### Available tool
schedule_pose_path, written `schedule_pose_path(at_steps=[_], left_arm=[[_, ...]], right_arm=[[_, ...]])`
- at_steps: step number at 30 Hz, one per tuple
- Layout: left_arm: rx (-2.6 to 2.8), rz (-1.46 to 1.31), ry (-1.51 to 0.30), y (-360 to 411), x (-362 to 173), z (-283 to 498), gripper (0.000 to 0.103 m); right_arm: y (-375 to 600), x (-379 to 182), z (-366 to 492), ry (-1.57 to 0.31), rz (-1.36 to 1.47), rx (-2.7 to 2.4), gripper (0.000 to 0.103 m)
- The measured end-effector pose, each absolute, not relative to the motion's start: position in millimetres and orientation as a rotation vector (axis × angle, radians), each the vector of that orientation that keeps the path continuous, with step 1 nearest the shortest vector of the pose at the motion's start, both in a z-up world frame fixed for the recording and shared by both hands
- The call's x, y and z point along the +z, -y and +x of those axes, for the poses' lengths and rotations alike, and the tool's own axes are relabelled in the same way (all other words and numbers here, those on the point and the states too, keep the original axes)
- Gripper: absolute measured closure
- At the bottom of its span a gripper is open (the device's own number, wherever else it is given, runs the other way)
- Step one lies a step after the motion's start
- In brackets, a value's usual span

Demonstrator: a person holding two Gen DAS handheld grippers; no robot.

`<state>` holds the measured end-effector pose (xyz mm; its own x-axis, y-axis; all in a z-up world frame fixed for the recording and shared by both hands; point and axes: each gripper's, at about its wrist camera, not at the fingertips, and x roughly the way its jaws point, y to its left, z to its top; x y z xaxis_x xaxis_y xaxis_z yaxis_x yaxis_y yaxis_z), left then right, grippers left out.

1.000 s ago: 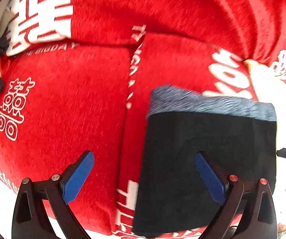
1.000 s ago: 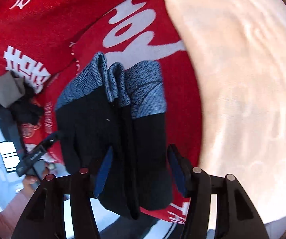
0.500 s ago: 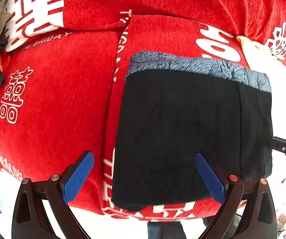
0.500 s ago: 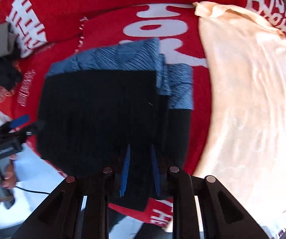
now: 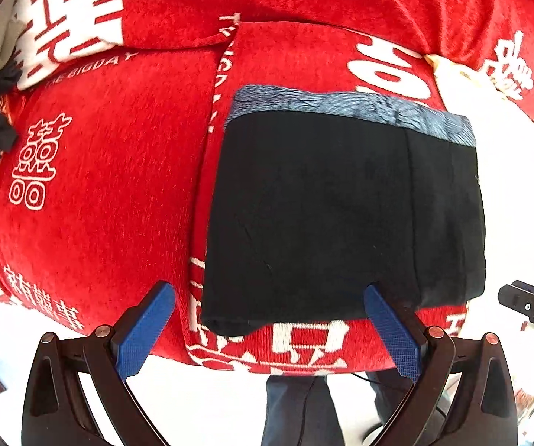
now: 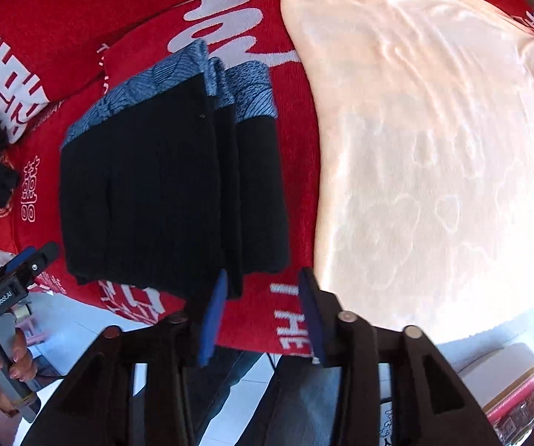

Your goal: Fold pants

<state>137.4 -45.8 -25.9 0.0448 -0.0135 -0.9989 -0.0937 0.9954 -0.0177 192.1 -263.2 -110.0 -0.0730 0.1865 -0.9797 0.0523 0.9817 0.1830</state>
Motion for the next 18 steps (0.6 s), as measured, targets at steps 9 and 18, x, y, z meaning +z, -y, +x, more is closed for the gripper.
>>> schedule_pose_path(at_steps=[9,18], left_arm=[[0.016,-0.033,-1.530,52.0,-3.5,130.6,0.001],[0.043,-0.032,-1.507,47.9,19.5,122.0,0.001]], right_arm=[[223.8,-79.9,180.6,-1.631,0.146,0.154,0.031],[202.9,-53.8,179.8,-1.597,0.074,0.141,0.018]])
